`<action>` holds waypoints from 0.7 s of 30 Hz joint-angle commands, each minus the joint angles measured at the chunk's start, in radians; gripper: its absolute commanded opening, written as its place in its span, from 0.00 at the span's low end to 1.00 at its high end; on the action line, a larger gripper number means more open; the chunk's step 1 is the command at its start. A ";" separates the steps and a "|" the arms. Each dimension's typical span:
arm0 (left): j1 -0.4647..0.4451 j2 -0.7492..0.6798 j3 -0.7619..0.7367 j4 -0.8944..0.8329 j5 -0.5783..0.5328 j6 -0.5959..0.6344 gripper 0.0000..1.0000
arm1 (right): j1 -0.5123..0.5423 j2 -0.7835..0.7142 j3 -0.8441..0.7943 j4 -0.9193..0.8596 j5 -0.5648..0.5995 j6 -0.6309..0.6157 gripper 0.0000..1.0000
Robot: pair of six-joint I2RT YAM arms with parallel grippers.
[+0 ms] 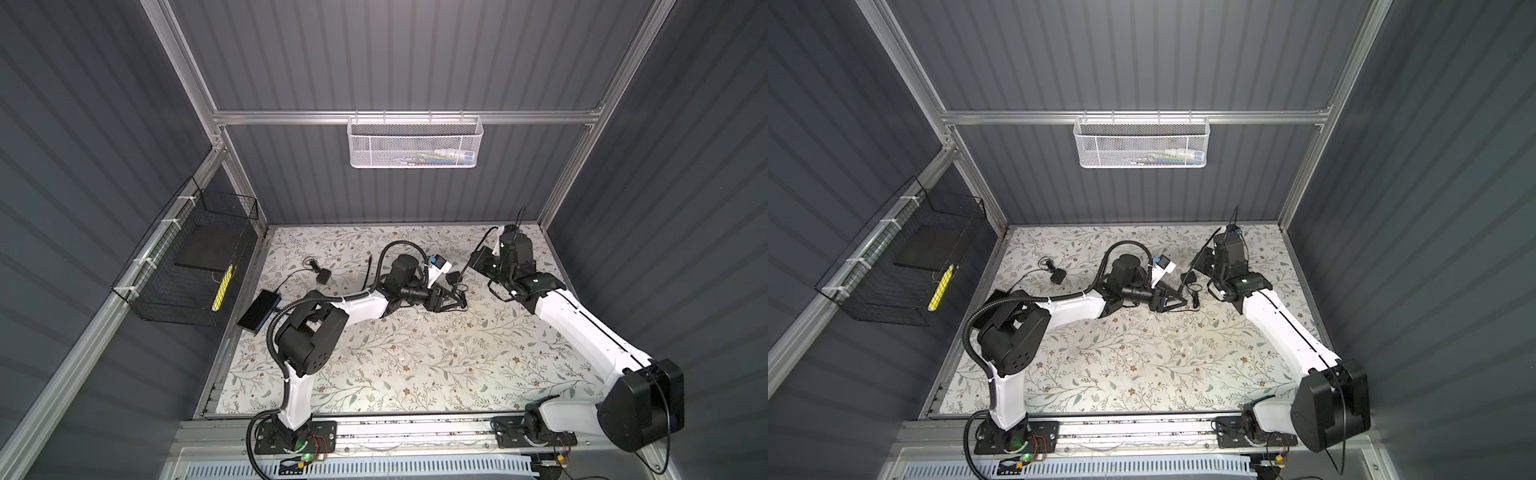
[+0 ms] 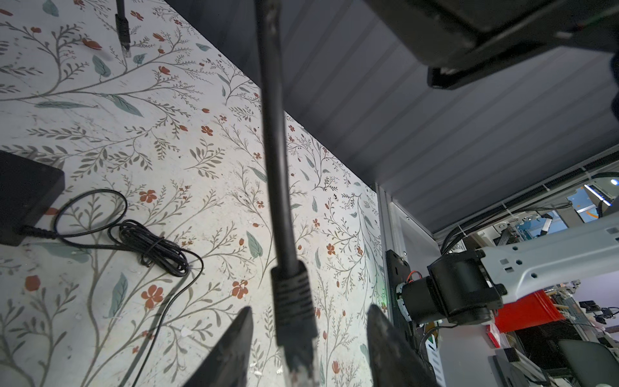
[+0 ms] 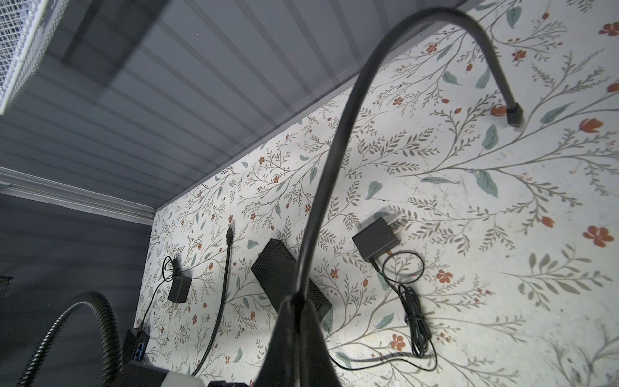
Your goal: Insert the plug into the switch port
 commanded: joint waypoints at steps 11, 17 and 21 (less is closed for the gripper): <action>-0.004 0.011 0.057 -0.076 -0.021 0.039 0.22 | 0.007 -0.067 -0.060 0.061 0.028 0.030 0.04; -0.004 -0.008 0.106 -0.244 -0.080 0.156 0.18 | 0.007 -0.082 -0.077 0.037 0.031 0.023 0.05; -0.003 -0.013 0.195 -0.437 -0.148 0.306 0.13 | 0.007 -0.107 -0.093 -0.016 0.055 0.002 0.07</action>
